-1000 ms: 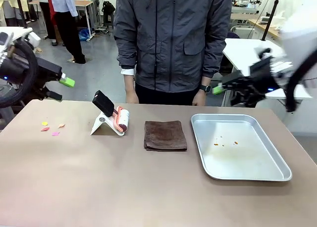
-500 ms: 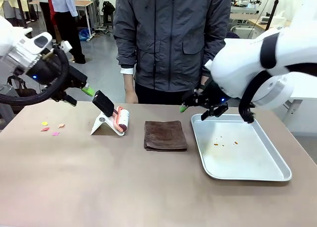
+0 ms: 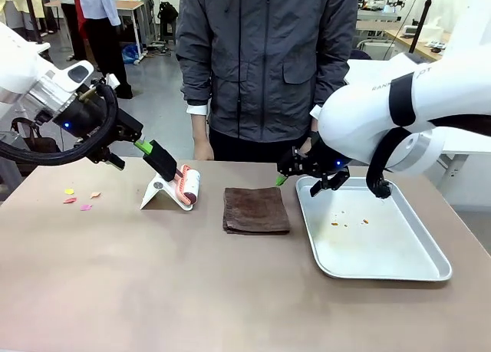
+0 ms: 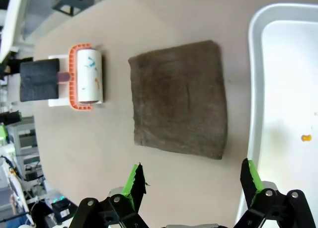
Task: Clean the surface of the table.
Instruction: Hold the Lint Roller with your left hand and the towel with your right hand.
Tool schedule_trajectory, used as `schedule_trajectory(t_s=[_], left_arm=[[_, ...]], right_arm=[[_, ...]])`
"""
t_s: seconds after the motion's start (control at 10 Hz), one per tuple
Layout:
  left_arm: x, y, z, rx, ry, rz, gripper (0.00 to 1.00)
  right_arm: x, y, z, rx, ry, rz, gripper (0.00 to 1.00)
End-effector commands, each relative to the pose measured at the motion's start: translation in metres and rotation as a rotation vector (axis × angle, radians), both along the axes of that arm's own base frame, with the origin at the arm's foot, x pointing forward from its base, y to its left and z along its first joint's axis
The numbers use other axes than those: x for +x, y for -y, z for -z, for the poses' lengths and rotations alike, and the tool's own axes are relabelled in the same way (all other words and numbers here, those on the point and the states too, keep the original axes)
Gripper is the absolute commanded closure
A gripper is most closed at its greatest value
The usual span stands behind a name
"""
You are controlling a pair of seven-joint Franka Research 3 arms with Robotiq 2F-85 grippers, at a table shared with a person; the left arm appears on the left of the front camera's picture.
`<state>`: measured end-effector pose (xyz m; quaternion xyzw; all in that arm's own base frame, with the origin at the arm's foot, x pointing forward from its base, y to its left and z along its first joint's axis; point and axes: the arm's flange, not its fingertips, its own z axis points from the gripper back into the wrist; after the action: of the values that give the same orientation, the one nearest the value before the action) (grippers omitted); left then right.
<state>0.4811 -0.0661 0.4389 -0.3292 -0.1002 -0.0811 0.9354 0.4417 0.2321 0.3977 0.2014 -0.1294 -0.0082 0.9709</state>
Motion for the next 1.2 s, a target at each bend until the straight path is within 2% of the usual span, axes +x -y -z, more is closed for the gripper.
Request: schedule_trajectory(t_s=[0.0,0.2,0.3,0.4,0.5,0.7,1.0,1.1], left_arm=[[-0.003,0.007,-0.003,0.001,0.009,0.021,0.00],[0.000,0.003,0.000,0.000,0.000,0.006,0.00],[0.013,0.011,-0.001,0.032,-0.031,-0.075,0.00],[0.029,0.015,-0.005,0.024,-0.050,-0.132,0.00],[0.040,0.016,-0.008,0.021,-0.060,-0.136,0.00],[0.058,0.016,-0.001,0.054,-0.126,-0.175,0.00],[0.072,0.019,0.013,0.066,-0.180,-0.176,0.00],[0.074,0.021,0.016,0.060,-0.182,-0.167,0.00]], right_arm=[[-0.001,-0.004,0.005,-0.002,-0.008,-0.008,0.00],[-0.001,-0.001,0.002,-0.001,-0.005,-0.003,0.00],[0.003,-0.006,-0.001,-0.036,0.092,-0.005,0.00],[0.009,-0.024,-0.003,-0.076,0.136,-0.066,0.00],[0.021,-0.035,-0.001,-0.122,0.097,-0.084,0.00],[0.044,-0.052,0.008,-0.147,0.080,-0.107,0.00],[0.074,-0.072,0.027,-0.166,0.009,-0.131,0.00],[0.086,-0.080,0.035,-0.164,-0.063,-0.113,0.00]])
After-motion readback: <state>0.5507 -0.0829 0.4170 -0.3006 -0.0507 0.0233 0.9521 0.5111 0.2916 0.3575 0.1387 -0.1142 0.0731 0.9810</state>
